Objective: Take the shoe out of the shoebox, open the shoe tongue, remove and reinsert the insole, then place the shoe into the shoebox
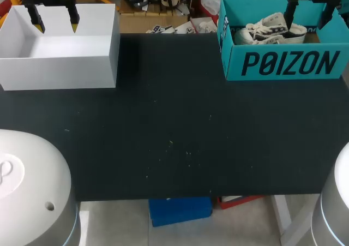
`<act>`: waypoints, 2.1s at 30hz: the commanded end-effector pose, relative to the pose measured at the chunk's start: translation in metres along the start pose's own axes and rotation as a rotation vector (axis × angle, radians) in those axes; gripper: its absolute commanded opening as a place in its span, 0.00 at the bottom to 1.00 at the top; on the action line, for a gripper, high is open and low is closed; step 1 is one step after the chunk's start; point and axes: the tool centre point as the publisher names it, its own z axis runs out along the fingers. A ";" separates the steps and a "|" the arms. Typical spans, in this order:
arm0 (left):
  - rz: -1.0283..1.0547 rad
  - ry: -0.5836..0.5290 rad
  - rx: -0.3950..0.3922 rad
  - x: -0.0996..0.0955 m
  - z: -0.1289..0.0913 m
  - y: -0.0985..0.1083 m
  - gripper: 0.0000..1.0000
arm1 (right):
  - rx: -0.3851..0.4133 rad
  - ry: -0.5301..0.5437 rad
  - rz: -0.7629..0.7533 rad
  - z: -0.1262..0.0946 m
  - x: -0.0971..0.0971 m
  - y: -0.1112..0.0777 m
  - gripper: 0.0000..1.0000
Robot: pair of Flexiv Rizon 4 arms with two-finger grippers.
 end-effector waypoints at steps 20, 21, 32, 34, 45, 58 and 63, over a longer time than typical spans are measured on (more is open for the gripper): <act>-0.002 -0.003 -0.002 0.001 -0.001 0.001 1.00 | 0.000 0.000 0.000 0.000 0.000 0.000 1.00; -0.002 -0.003 -0.002 0.001 -0.001 0.001 1.00 | 0.000 0.000 0.000 0.000 0.000 0.000 1.00; -0.002 -0.003 -0.002 0.001 -0.001 0.001 1.00 | 0.000 0.000 0.000 0.000 0.000 0.000 1.00; -0.002 -0.003 -0.002 0.001 -0.001 0.001 1.00 | 0.000 0.000 0.000 0.000 0.000 0.000 1.00; -0.002 -0.003 -0.002 0.001 -0.001 0.001 1.00 | 0.000 0.000 0.000 0.000 0.000 0.000 1.00; -0.002 -0.003 -0.002 0.001 -0.001 0.001 1.00 | -0.060 -0.169 -0.862 -0.013 0.014 0.006 1.00; -0.002 -0.003 -0.002 0.001 -0.001 0.001 1.00 | -0.030 -0.196 -1.125 -0.017 0.018 -0.001 1.00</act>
